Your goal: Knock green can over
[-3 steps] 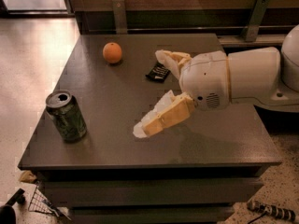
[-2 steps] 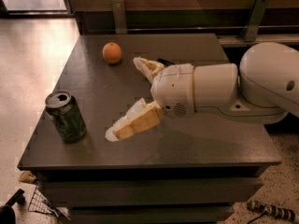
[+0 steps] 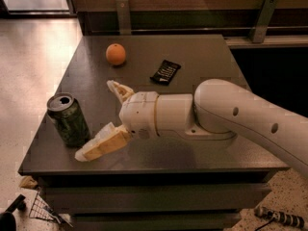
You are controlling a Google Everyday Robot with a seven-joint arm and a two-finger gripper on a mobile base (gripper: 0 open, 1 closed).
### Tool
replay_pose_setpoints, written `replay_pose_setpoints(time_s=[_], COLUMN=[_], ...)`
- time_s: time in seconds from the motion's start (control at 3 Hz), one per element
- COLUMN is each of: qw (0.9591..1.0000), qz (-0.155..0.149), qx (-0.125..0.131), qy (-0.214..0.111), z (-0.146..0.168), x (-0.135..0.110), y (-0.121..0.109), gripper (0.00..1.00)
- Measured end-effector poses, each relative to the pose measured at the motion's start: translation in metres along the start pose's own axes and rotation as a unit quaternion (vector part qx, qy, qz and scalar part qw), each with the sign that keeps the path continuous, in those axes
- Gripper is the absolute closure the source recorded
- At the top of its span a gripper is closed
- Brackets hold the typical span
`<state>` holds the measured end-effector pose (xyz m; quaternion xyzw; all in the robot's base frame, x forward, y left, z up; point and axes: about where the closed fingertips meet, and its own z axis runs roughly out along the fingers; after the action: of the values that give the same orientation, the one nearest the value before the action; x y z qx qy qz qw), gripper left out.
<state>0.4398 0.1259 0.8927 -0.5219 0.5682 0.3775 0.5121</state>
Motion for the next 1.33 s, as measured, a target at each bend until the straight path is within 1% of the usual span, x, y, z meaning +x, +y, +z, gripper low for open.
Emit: replay_pose_setpoints(time_s=[0.33, 0.67, 1.0, 1.33], qw=[0.9999, 0.9995, 0.9994, 0.9994], qz=[0.004, 0.003, 0.002, 0.0], qx=[-0.006, -0.017, -0.02, -0.022], qy=[-0.012, -0.026, -0.028, -0.028], z=[0.026, 0.047, 0.051, 0.052], x=[0.01, 0.009, 0.008, 0.006], y=[0.006, 0.012, 0.013, 0.015], gripper=[0.0, 0.0, 0.12, 0.38])
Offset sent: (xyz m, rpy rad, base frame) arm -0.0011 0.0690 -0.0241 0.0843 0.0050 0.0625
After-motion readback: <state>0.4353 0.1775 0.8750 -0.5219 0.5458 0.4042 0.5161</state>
